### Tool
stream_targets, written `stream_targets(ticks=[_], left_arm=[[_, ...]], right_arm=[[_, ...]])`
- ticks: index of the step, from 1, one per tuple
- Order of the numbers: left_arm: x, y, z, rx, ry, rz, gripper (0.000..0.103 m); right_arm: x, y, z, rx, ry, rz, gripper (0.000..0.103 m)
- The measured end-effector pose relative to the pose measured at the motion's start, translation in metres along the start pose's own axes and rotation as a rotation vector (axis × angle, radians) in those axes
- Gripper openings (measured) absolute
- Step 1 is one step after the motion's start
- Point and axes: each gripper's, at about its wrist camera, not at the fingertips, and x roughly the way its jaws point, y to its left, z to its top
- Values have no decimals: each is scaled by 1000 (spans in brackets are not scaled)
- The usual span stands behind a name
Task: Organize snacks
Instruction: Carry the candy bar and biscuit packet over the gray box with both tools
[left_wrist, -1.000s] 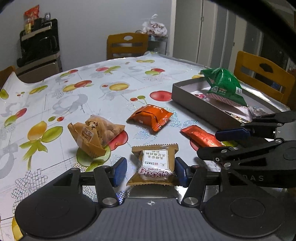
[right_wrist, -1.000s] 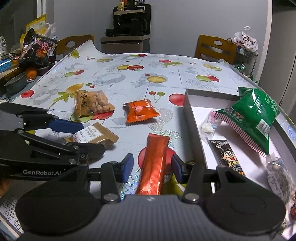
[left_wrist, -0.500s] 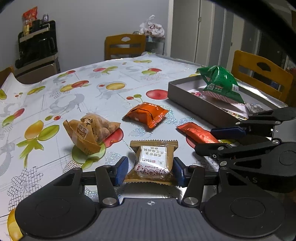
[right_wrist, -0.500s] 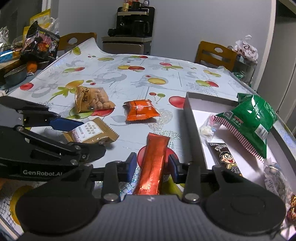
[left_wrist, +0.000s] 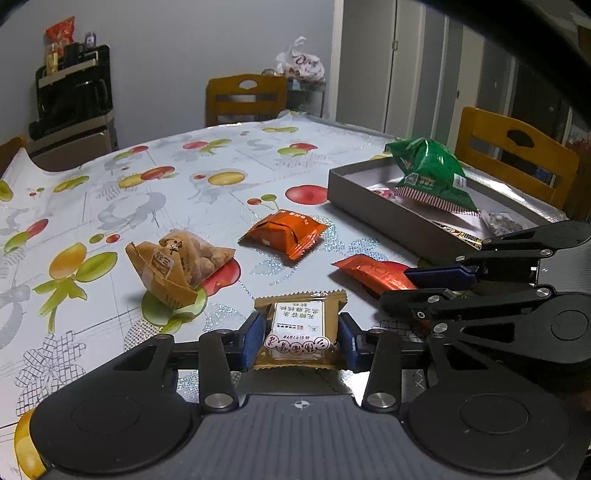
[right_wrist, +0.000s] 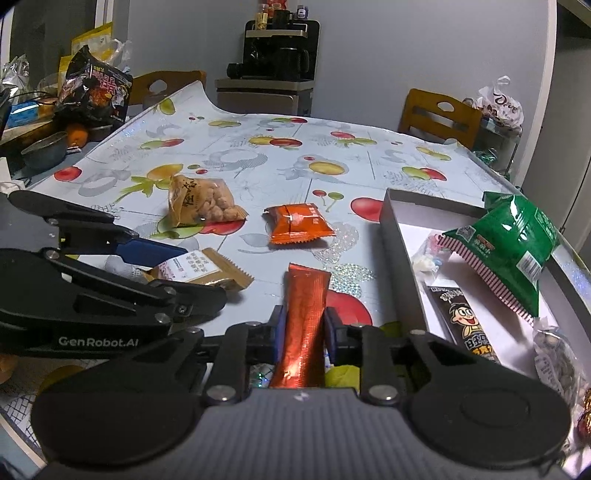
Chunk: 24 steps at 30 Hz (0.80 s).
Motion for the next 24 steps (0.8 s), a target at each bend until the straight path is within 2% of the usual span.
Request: stream_targets(ticks=[24], left_arm=[[-25,-4,13,7,-73,21,42]], right_arm=[[-31,-2,7,17,-73,40,21]])
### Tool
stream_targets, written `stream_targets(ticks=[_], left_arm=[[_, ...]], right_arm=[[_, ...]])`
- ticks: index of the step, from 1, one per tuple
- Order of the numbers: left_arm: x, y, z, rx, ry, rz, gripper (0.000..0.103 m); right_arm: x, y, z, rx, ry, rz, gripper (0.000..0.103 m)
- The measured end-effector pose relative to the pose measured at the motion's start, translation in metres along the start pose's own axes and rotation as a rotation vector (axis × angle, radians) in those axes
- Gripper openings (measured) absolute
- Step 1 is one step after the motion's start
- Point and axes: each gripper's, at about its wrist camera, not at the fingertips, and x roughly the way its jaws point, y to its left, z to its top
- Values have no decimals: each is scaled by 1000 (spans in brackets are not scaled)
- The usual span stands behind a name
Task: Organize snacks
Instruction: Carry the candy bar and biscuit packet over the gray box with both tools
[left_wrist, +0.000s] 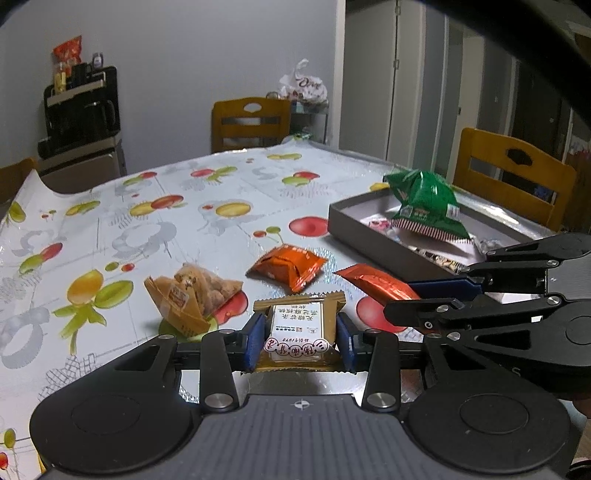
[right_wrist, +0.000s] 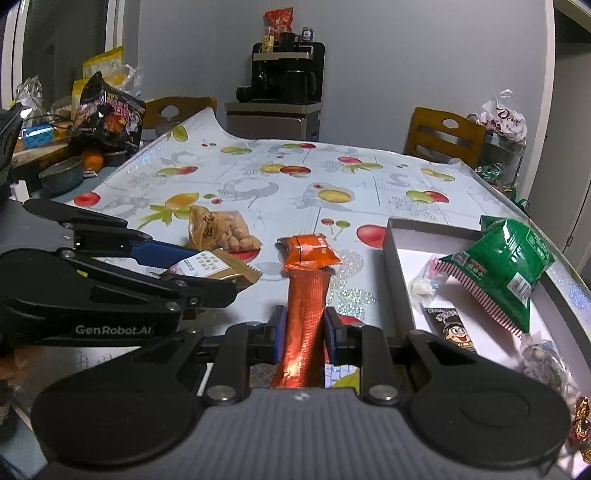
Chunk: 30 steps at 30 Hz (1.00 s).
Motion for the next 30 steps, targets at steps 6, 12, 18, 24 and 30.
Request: stream_targets(ticks=[6,12,18,24,30], left_arm=[[-9,-3,8,6,-31,7,42],[-17,-7,19,11,-66,7,41],[-23,-15,31,18,-97,-2,41],[-23,-30,44,33,-125,-31,41],[-16,-51,55,54,-139,-71,41]], right_arm=[[-12,-6,7,12,-32,6,21],[-27,-14,14,30,-75,4,21],[-41,-25,18,48,-114,0,21],[-58,-42,17,72,-147,-24,21],[-80,-71,10,111,-175,-62,21]])
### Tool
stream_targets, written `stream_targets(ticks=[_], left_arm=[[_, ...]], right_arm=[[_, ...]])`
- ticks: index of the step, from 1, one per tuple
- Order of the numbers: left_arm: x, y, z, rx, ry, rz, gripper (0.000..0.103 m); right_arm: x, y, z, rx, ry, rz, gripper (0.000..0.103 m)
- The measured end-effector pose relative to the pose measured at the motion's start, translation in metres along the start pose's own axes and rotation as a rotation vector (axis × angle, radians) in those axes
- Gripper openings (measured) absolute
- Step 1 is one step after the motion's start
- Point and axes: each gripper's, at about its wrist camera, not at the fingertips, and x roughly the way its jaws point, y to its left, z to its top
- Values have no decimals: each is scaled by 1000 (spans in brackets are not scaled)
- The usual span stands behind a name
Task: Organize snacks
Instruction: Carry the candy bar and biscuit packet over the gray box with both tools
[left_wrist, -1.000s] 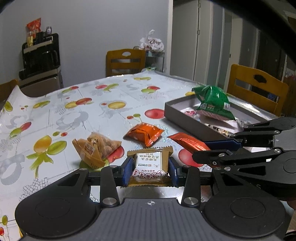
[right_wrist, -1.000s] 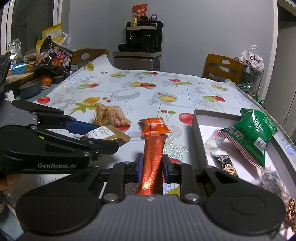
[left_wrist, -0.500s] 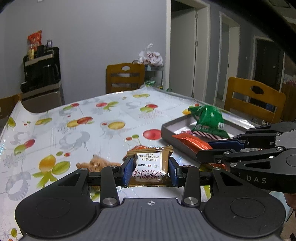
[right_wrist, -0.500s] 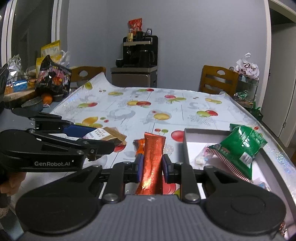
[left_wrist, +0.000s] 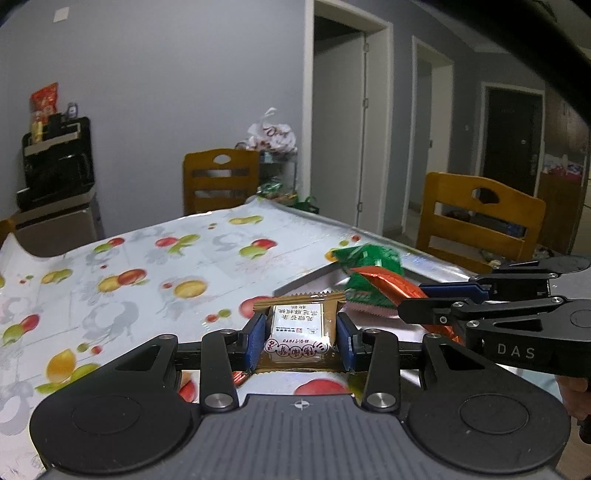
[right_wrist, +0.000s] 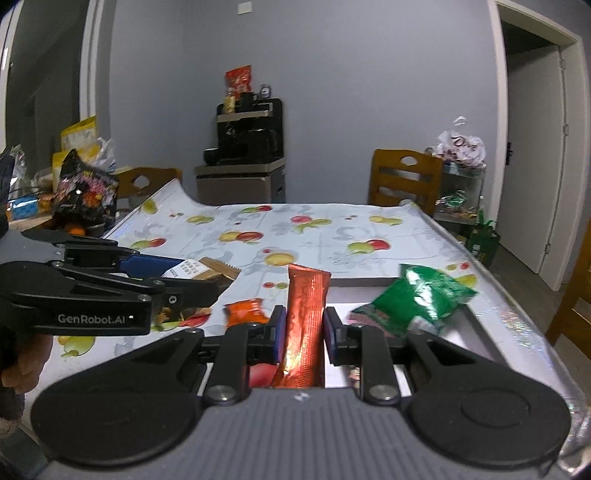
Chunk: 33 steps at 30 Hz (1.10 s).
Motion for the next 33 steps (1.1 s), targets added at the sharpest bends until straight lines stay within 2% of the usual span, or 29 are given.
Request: stream_targets(ticks=[9,20,24,33], left_arm=[[21,-35,6,42,10,-64,41],[47,-78,5,102,45,-156,41],[57,-91,-3,127,84,-183,41],[68,-98,-20,132,165,-251,41]], right_arm=[[-19,-49,-12,50,3,-63,21],[-33,-97,-43,114,52,-119,21],[-30,-104,-49,140,74,-95,21],[-22,-106,-63,114,126,-46,21]])
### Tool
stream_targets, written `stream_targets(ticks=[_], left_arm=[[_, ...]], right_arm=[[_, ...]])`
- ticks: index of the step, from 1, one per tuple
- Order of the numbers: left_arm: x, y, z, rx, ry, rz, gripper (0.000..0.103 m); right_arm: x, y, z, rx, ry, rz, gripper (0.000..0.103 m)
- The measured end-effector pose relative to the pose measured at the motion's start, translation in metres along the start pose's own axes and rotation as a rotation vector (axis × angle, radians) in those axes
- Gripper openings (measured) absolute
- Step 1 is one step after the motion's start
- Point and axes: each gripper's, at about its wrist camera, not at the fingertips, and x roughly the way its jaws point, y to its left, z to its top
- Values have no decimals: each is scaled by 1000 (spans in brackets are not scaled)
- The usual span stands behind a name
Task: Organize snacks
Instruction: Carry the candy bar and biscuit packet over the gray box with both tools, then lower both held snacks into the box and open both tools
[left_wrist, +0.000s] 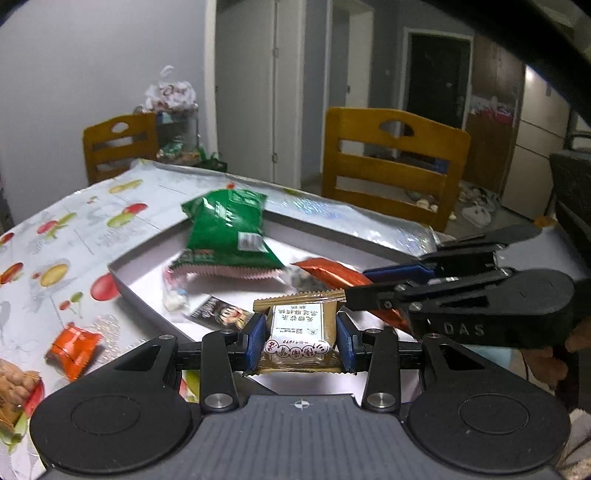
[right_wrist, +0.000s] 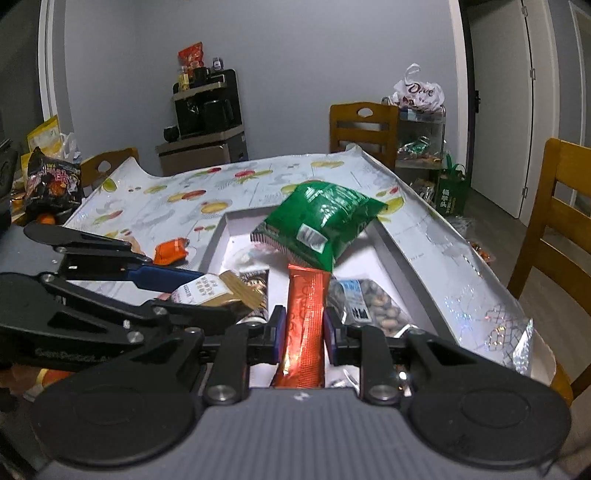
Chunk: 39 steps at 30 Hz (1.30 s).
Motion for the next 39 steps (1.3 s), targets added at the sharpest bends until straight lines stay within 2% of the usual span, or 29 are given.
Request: stream_targets(ticks=[4,9,16,28,39], left_arm=[[4,-3,-4,19,23,-42,41],[8,-8,-9,51,42,-59,41],[12,-17,-14,113,38,-46,42],[17,-20,-17,120,48,-62,42],[12,-21,-17,126,27,-55,48]], right_arm=[[2,-3,-3,5,14,10,21],[3,0,-3,-7,26,15,21],[4,4,-5,-27,29,22,21],[4,2,-6,-24,38,15,21],[3,6,-6,-22,35,25,21]])
